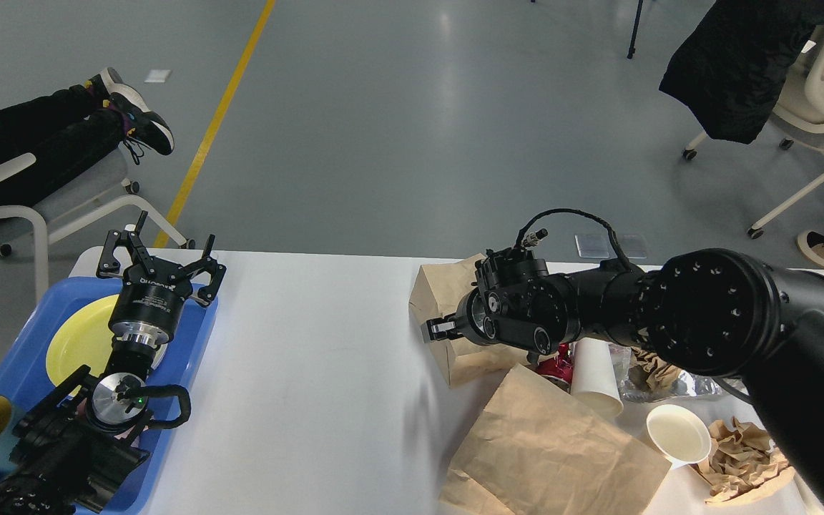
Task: Tidy desktop
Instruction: 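Lower the right gripper and grasp the brown paper bag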
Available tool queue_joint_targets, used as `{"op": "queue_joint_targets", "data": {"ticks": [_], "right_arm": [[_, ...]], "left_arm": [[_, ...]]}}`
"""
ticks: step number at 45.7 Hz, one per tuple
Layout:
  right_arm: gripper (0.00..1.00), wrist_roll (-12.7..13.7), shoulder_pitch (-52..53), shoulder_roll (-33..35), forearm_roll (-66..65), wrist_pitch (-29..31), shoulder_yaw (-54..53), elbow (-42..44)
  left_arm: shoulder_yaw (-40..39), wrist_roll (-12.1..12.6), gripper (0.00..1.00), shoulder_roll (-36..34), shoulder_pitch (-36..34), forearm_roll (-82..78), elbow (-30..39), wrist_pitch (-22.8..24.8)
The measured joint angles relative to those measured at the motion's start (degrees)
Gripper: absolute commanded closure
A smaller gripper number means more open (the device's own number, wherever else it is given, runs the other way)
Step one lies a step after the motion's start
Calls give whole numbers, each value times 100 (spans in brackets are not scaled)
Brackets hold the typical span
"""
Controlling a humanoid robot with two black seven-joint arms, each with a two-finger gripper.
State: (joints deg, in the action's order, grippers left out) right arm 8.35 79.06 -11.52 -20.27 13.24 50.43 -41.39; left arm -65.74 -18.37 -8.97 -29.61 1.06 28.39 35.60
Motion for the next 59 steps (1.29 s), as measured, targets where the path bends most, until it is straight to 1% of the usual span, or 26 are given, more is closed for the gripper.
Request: {"op": "queue_joint_targets", "data": {"ticks": [16, 18, 20, 24, 26, 29, 30, 31, 44, 53, 59], "right_arm": [[20, 0, -419, 18, -74, -540, -52, -58], [23, 2, -450, 19, -74, -587, -72, -62], [32, 5, -483, 19, -73, -636, -100, -68], [45, 6, -551, 19, -68, -698, -150, -80], [55, 6, -578, 19, -67, -717, -165, -99], [82, 6, -609, 19, -65, -734, -180, -116], [93, 7, -618, 19, -62, -738, -185, -120], [100, 8, -627, 19, -57, -740, -190, -126], [100, 74, -693, 19, 65, -777, -505, -227], [100, 74, -594, 0, 702, -772, -733, -256], [100, 66, -240, 1, 1049, -735, -766, -483]], "left_arm": [[-6, 0, 4, 0, 0, 0, 0, 7], [-6, 0, 4, 0, 0, 0, 0, 7], [-6, 0, 4, 0, 0, 0, 0, 7], [-6, 0, 4, 0, 0, 0, 0, 7], [-6, 0, 4, 0, 0, 0, 0, 7], [-6, 0, 4, 0, 0, 0, 0, 7], [-7, 0, 4, 0, 0, 0, 0, 7], [-7, 0, 4, 0, 0, 0, 0, 7], [-6, 0, 4, 0, 0, 0, 0, 7], [-5, 0, 4, 0, 0, 0, 0, 6], [-4, 0, 4, 0, 0, 0, 0, 4]]}}
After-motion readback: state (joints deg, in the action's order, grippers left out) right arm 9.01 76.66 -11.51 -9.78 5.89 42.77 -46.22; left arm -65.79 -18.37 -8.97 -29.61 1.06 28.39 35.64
